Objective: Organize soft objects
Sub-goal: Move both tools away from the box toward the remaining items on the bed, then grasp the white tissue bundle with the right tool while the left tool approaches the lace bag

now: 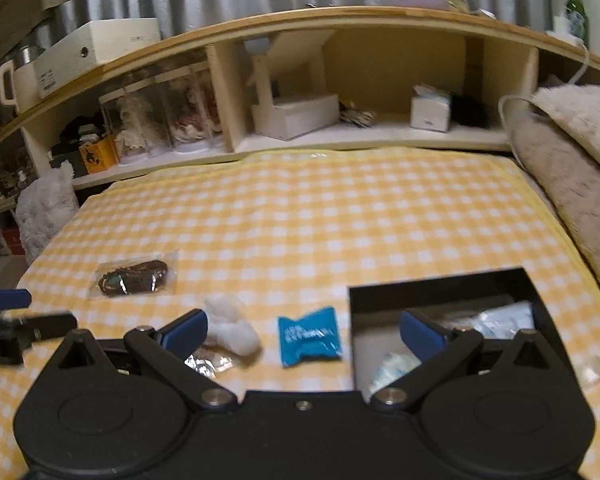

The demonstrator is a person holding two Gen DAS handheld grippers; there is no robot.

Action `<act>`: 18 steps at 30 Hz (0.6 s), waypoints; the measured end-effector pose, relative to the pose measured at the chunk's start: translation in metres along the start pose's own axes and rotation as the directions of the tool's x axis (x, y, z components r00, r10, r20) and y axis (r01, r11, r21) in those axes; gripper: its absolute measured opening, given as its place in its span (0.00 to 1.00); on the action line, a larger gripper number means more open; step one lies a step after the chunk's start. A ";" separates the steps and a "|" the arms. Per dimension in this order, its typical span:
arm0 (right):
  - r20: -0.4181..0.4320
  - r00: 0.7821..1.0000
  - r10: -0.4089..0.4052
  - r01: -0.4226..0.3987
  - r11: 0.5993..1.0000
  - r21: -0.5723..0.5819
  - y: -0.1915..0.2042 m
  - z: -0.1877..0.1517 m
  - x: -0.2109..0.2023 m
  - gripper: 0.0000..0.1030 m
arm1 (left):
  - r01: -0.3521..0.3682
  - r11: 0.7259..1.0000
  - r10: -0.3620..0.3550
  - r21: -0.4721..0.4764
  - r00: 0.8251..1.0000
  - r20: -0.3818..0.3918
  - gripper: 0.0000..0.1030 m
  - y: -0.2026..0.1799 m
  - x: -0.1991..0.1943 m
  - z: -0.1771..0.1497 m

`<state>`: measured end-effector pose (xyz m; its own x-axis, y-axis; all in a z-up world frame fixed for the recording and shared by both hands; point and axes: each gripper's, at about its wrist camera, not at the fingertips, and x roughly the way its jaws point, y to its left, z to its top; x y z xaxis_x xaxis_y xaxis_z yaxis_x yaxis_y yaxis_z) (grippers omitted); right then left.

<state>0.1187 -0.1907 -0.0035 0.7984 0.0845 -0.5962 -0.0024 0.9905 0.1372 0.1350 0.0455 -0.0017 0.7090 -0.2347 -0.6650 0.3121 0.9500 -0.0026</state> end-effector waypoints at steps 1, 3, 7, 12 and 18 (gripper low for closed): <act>-0.002 1.000 0.003 -0.003 1.000 -0.013 0.004 0.000 0.006 1.00 | 0.017 1.000 -0.017 0.025 1.000 -0.019 0.93 -0.003 0.006 -0.002; -0.012 1.000 0.026 -0.027 0.998 -0.058 0.012 0.000 0.018 1.00 | 0.052 0.996 -0.048 0.073 0.998 -0.047 0.92 -0.008 0.016 -0.005; -0.030 0.997 0.068 -0.072 0.983 -0.171 0.023 -0.006 0.041 0.99 | 0.089 0.985 -0.073 0.149 0.992 -0.105 0.92 -0.017 0.036 -0.013; -0.062 0.991 0.121 -0.133 0.955 -0.266 0.036 -0.009 0.070 0.81 | 0.092 0.974 -0.061 0.207 0.987 -0.148 0.92 -0.020 0.062 -0.018; -0.138 0.969 0.203 -0.239 0.907 -0.346 0.054 -0.014 0.106 0.71 | 0.127 0.964 -0.078 0.234 0.975 -0.208 0.88 -0.017 0.086 -0.029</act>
<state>0.1951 -0.1264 -0.0705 0.6904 0.2978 -0.6593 -0.4013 0.9159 -0.0065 0.1727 0.0153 -0.0807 0.5353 -0.2605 -0.8035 0.5390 0.8377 0.0875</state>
